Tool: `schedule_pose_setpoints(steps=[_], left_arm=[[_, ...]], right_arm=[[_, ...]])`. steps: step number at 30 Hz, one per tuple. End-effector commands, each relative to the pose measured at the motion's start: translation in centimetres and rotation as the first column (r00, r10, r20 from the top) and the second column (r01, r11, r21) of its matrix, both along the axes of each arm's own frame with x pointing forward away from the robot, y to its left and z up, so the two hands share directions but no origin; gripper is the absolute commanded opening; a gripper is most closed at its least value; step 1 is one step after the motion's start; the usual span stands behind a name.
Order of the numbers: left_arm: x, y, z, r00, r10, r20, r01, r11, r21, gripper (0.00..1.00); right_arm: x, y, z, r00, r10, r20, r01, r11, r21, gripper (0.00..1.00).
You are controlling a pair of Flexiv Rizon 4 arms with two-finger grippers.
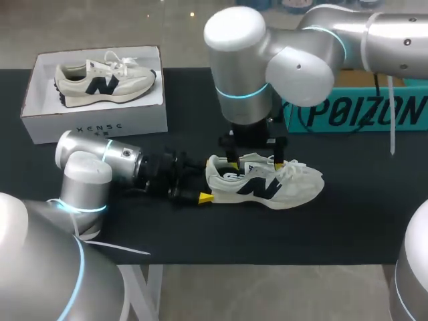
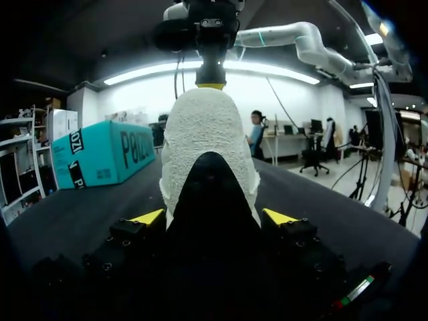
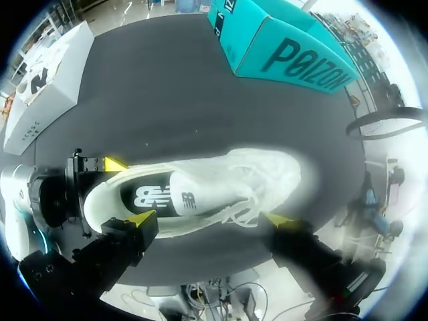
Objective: Take the shoe out of the shoebox, open the shoe tongue, remove and reinsert the insole, then place the shoe into the shoebox
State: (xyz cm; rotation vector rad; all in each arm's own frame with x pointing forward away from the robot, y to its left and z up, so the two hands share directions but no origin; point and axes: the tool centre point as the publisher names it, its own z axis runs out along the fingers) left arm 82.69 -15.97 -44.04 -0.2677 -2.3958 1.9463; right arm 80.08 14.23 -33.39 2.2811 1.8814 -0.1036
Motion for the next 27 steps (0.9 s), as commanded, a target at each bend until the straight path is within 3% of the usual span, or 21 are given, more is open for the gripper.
schedule_pose_setpoints(steps=[1, 11, 27], left_arm=[[0.2, -0.2, -0.7, 1.000, 0.001, 0.001, -0.001, 1.000, -0.002, 0.00], [0.2, -0.2, -0.7, 1.000, 0.001, 0.001, -0.001, 1.000, -0.002, 0.00], [0.2, -0.2, -0.7, 1.000, 0.001, 0.001, -0.001, 1.000, -0.002, 0.00]], right_arm=[[0.9, 0.5, -0.7, 1.000, -0.014, -0.025, 0.011, 0.992, -0.126, 1.00], [1.5, 0.5, -1.4, 0.999, 0.016, -0.047, -0.026, 0.974, -0.227, 1.00], [1.8, -0.3, -4.4, 0.996, 0.002, -0.093, -0.025, 0.969, -0.247, 1.00]])
